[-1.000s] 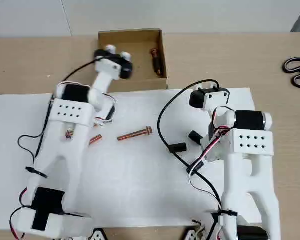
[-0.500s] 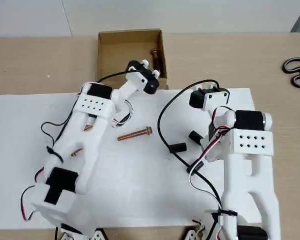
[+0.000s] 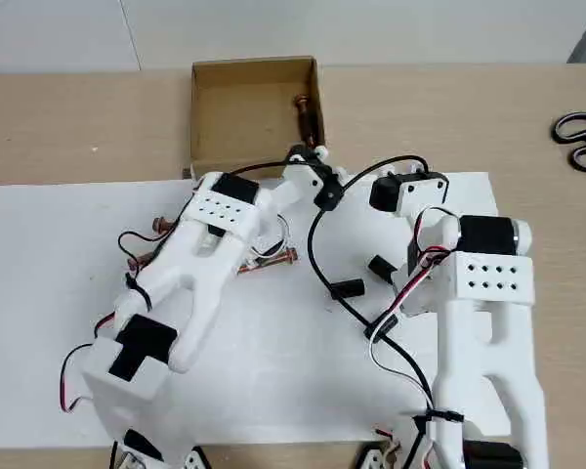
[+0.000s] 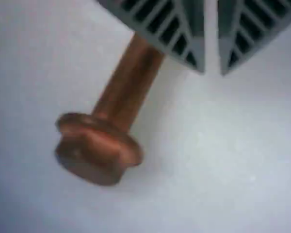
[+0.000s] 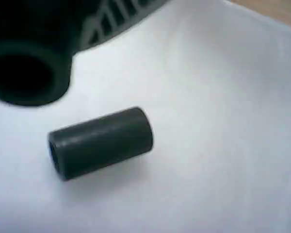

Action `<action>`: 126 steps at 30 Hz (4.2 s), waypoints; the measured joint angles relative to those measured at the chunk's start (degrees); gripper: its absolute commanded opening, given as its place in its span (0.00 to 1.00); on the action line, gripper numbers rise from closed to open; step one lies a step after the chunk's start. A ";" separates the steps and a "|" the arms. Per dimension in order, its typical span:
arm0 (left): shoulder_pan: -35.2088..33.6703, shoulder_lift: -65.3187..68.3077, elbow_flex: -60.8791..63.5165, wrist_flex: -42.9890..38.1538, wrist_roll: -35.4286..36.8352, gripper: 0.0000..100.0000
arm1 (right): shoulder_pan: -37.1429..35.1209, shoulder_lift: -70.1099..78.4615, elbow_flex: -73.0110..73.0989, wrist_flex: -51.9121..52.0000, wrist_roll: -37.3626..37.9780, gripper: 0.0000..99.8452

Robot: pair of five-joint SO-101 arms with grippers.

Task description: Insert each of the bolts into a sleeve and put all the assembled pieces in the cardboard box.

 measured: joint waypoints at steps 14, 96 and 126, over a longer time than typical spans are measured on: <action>0.44 0.00 -0.09 -1.32 -0.09 0.12 | 0.00 0.00 0.00 0.00 0.00 0.00; 5.89 3.43 0.53 8.35 -11.43 0.10 | 0.00 0.00 0.00 0.00 0.00 0.00; 5.80 5.36 -6.95 12.84 -8.44 0.01 | 0.00 0.00 0.00 0.00 0.00 0.00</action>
